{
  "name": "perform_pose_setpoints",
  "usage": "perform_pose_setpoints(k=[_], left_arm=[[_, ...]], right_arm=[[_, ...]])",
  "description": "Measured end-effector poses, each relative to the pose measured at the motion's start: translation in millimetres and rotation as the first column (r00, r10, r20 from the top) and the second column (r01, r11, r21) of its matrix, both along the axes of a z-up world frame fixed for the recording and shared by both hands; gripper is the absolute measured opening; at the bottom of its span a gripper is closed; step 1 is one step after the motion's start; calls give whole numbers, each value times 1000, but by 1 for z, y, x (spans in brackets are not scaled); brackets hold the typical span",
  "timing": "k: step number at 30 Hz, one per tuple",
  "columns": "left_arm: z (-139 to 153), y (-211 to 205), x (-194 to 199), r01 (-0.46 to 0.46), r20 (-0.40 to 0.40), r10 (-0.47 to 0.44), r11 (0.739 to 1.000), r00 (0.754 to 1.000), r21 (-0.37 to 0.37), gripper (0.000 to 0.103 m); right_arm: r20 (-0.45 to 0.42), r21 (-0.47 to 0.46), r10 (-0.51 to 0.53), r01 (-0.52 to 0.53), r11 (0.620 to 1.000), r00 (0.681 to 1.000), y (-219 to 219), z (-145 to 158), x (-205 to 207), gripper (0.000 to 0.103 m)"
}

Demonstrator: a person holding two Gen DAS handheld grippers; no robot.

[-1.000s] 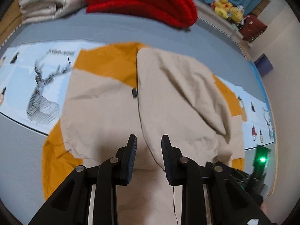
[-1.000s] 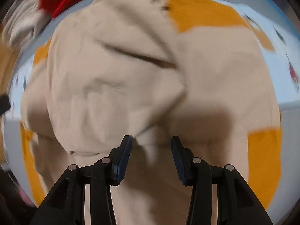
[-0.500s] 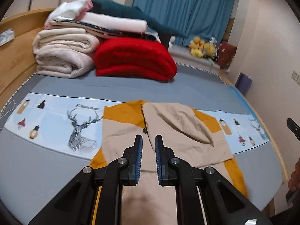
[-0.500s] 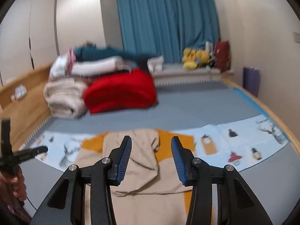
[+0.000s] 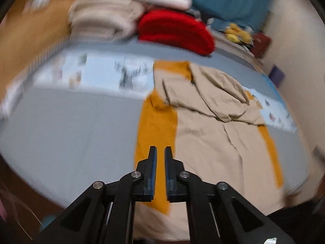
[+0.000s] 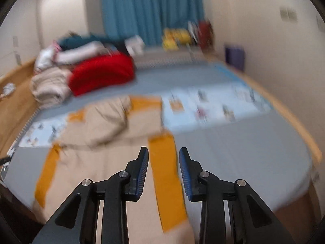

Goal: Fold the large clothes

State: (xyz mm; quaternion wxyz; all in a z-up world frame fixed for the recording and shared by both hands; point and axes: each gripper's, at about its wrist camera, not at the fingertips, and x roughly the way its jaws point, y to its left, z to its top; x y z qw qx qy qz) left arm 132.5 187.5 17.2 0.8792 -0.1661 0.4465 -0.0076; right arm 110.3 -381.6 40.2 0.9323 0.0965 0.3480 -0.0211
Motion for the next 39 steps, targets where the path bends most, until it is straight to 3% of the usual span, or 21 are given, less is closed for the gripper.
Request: perform_pose_setpoints(k=[2, 5, 7, 8, 10, 11, 13, 16, 18, 25, 33, 35, 36, 39], left_arm=[[-14, 4, 0, -28, -49, 24, 995, 998, -93, 3], [-39, 3, 2, -41, -125, 36, 998, 992, -40, 3], [-61, 7, 4, -38, -151, 28, 997, 988, -62, 3], [-71, 9, 5, -54, -179, 41, 996, 983, -68, 3], [-95, 13, 13, -83, -279, 53, 992, 959, -94, 3], [-103, 12, 14, -80, -310, 46, 992, 950, -98, 8], [-120, 13, 16, -100, -389, 67, 993, 919, -64, 10], [-129, 22, 16, -141, -416, 94, 986, 904, -84, 12], [-134, 27, 16, -168, -436, 115, 982, 892, -84, 24], [-155, 37, 19, -204, -506, 160, 978, 847, -33, 29], [-166, 23, 26, -114, -520, 121, 992, 846, 45, 32], [-166, 18, 26, -80, -515, 109, 994, 850, 77, 26], [-165, 16, 25, -67, -515, 104, 994, 851, 90, 18], [-162, 11, 22, -47, -509, 85, 995, 856, 88, 12]], right_arm=[[-64, -33, -15, 13, 999, 998, -4, -16, 5, 32], [-91, -7, 8, -9, 1000, 996, -12, -33, 3, 34], [-180, -10, -2, 0, 1000, 984, -17, -56, 7, 37], [-220, 31, 1, 6, 999, 976, -22, -68, 11, 37], [-240, 50, 4, 8, 999, 971, -25, -81, 14, 37], [-270, 41, -1, 13, 999, 963, -27, -92, 17, 37], [-366, 65, -9, 35, 997, 931, -32, -118, 24, 37], [-510, 123, -9, 84, 989, 860, -43, -156, 32, 37], [-553, 122, -20, 104, 987, 833, -48, -170, 33, 37], [-626, 120, -8, 106, 987, 780, -51, -196, 29, 40], [-636, 90, 4, 69, 994, 772, -48, -199, 26, 42], [-636, 84, 13, 52, 995, 772, -45, -199, 27, 42], [-634, 82, 18, 45, 996, 773, -44, -198, 26, 39], [-622, 106, 42, 31, 994, 782, -41, -195, 27, 16]])
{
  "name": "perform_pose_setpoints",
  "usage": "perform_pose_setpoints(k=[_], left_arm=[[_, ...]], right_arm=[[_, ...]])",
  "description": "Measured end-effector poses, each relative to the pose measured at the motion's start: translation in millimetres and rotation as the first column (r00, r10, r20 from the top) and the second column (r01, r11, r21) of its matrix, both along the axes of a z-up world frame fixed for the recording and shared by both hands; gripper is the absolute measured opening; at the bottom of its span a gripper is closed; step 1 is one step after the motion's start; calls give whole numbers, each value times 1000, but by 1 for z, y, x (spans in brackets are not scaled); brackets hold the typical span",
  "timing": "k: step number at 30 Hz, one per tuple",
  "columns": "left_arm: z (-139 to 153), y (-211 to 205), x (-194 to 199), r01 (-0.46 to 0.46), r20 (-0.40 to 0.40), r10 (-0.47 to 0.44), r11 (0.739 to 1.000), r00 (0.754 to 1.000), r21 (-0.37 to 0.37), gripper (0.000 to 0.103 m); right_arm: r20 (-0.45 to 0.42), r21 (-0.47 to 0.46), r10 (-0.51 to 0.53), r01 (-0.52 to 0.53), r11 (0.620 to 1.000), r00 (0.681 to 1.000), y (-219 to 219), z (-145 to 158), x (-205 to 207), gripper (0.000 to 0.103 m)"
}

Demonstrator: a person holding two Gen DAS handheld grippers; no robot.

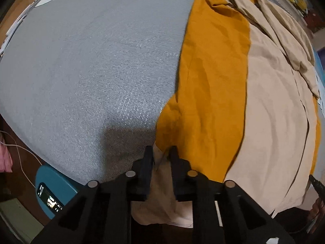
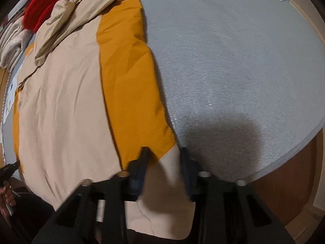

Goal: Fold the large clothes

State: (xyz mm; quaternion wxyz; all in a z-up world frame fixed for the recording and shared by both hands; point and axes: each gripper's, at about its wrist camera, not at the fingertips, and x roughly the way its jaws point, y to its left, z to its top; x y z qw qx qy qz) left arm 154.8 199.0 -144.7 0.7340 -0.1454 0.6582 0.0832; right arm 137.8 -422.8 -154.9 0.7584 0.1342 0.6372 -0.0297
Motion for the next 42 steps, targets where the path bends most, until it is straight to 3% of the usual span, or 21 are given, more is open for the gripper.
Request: perform_pose_setpoints(k=[5, 6, 8, 14, 18, 23, 25, 28, 30, 36, 42], left_arm=[[2, 5, -13, 7, -3, -7, 1000, 1000, -24, 14], [0, 7, -13, 6, -14, -6, 1000, 1000, -16, 20], [-2, 13, -13, -5, -18, 5, 1000, 1000, -21, 20], [-4, 8, -15, 17, -19, -17, 1000, 1000, 2, 20], [-6, 0, -9, 28, -19, -28, 999, 999, 18, 20], [-9, -14, -6, 36, -18, -35, 999, 999, 28, 19], [-11, -18, -6, 43, -17, -43, 999, 999, 33, 17], [-2, -15, -4, 57, -16, -57, 998, 998, 37, 14], [1, -18, -1, 58, -12, -58, 998, 998, 29, 10], [19, -23, -2, 75, 44, -75, 997, 996, 1, 3], [74, -35, -12, 159, 195, -141, 984, 971, -80, 2]], right_arm=[[3, 14, 0, 0, 1000, 1000, -4, 3, -4, 13], [-6, 8, -3, 4, 1000, 1000, -5, 2, -4, 15], [-30, -16, 1, -1, 1000, 1000, -4, -2, -4, 24], [-34, -57, 52, -54, 997, 998, 4, -2, -3, 32], [-36, -64, 79, -81, 995, 996, 10, -1, -4, 44], [-37, -96, 105, -108, 990, 994, 16, 2, -6, 44], [-32, -101, 101, -104, 989, 994, 17, 4, -7, 41], [-23, -84, 90, -91, 992, 996, 23, 3, 2, 18], [-16, -53, 75, -76, 996, 997, 20, 6, 2, 14], [41, 0, 63, -63, 998, 997, 17, 22, 1, 5], [188, 64, 79, -93, 994, 979, 18, 71, -4, 4]])
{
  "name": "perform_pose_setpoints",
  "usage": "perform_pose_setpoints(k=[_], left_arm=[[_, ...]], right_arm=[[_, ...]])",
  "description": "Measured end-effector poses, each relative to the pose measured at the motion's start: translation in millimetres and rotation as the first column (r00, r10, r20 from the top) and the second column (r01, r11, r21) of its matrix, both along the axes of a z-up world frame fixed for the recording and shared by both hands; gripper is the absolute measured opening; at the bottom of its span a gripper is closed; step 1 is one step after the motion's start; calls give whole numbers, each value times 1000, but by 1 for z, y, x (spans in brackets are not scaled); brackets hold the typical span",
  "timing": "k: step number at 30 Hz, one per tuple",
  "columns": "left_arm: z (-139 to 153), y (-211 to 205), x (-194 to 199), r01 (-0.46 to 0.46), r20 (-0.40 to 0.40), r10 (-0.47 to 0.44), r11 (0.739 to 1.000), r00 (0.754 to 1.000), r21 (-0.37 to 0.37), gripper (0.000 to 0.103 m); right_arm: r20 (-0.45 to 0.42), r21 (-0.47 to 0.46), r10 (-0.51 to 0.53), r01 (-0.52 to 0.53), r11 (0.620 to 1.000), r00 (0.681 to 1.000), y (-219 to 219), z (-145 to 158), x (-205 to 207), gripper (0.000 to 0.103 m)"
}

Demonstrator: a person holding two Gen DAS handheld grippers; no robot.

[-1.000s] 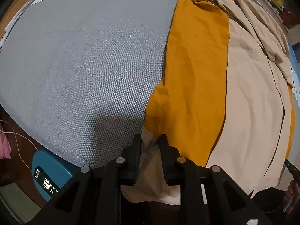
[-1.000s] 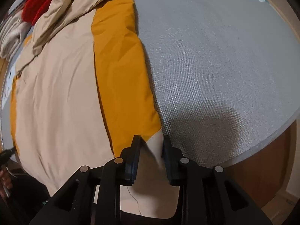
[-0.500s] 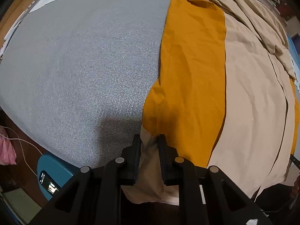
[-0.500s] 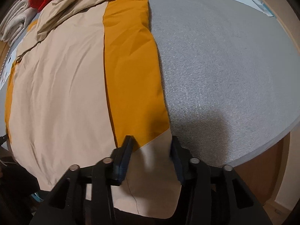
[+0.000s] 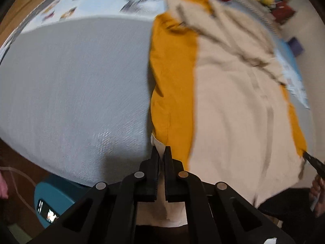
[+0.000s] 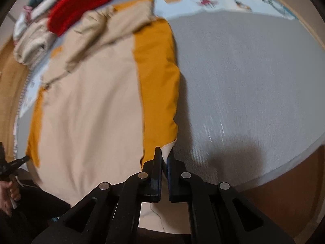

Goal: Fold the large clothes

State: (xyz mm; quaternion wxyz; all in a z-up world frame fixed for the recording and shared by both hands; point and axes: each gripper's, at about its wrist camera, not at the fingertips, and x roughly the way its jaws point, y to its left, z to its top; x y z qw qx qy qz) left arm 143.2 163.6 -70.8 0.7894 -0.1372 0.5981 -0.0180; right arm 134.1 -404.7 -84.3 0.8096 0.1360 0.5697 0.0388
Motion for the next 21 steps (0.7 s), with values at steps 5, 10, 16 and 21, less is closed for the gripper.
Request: perform_pose_setpoints(k=[5, 10, 16, 21], left_arm=[[57, -5, -11, 104, 138, -97, 993, 986, -50, 2], [92, 18, -24, 132, 206, -100, 980, 974, -150, 1], [128, 29, -53, 192, 246, -137, 958, 959, -215, 1], [151, 42, -99, 234, 258, -165, 935, 952, -266, 1]], right_arm=[[135, 104, -13, -1, 995, 991, -6, 59, -15, 3], [241, 161, -17, -23, 987, 970, -13, 112, -32, 3], [316, 172, -6, -51, 984, 949, -27, 157, -68, 3], [353, 211, -21, -58, 976, 935, -40, 185, -123, 3]])
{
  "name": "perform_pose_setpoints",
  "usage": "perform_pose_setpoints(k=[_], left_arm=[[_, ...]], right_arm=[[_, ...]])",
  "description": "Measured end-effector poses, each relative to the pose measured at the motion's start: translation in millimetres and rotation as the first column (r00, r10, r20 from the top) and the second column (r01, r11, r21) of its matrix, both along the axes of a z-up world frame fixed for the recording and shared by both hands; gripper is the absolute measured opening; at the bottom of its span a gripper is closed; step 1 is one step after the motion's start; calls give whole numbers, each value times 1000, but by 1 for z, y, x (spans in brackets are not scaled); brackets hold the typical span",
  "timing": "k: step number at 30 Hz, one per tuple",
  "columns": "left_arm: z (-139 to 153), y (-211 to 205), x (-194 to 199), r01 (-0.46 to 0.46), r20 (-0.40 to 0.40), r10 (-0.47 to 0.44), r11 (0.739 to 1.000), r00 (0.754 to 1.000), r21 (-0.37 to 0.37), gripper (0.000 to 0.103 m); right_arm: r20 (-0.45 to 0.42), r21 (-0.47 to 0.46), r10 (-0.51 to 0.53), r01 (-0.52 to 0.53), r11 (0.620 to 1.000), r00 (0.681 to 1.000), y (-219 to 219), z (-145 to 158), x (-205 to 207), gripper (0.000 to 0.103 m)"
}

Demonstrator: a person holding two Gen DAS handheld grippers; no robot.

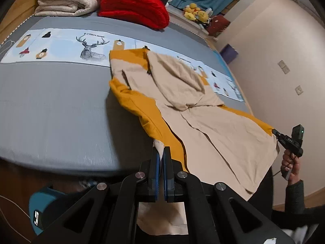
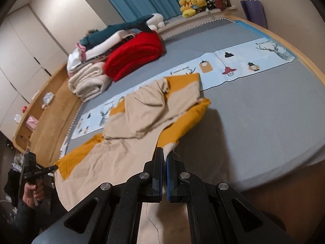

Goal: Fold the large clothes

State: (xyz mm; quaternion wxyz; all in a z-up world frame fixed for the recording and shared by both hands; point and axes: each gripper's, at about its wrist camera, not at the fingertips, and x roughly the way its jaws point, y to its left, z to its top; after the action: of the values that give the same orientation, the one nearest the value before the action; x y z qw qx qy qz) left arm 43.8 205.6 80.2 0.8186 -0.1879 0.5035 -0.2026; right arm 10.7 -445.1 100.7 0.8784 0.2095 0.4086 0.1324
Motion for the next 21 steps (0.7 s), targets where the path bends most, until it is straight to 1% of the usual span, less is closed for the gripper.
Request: perform_pose_setpoints(k=[2, 5, 7, 10, 13, 15, 16, 17, 18, 21], left_arm=[[3, 7, -11, -7, -6, 7, 1000, 1000, -31, 1], [2, 13, -16, -23, -16, 22, 998, 1000, -67, 1], [-3, 13, -8, -30, -19, 29, 997, 999, -73, 1], [-12, 13, 12, -45, -28, 43, 995, 999, -85, 1], [-27, 15, 46, -80, -40, 77, 993, 996, -91, 1], [-41, 18, 75, -107, -53, 102, 989, 993, -101, 1], [-51, 20, 94, -124, -63, 118, 987, 991, -106, 1], [-57, 20, 106, -130, -63, 124, 986, 990, -102, 1], [-66, 19, 122, -138, -62, 133, 986, 989, -89, 1], [-98, 23, 168, -187, -107, 178, 978, 978, -88, 2]], right_arm=[[25, 11, -10, 9, 1000, 1000, -5, 12, -26, 3], [37, 37, -30, 28, 999, 999, -11, 19, -45, 3], [42, 30, -35, 34, 999, 998, -13, 20, -44, 3], [28, 29, -48, 47, 998, 998, -18, 12, -24, 3], [23, 15, -45, 45, 999, 999, -21, -2, 18, 3], [-3, 21, -52, 52, 998, 999, -23, -16, 52, 3], [-23, 33, -58, 59, 998, 998, -26, -25, 71, 3], [-47, 26, -68, 69, 997, 997, -29, -37, 97, 3], [-61, 18, -75, 76, 997, 995, -31, -46, 114, 3], [-136, 1, -106, 107, 994, 985, -35, -81, 181, 3]])
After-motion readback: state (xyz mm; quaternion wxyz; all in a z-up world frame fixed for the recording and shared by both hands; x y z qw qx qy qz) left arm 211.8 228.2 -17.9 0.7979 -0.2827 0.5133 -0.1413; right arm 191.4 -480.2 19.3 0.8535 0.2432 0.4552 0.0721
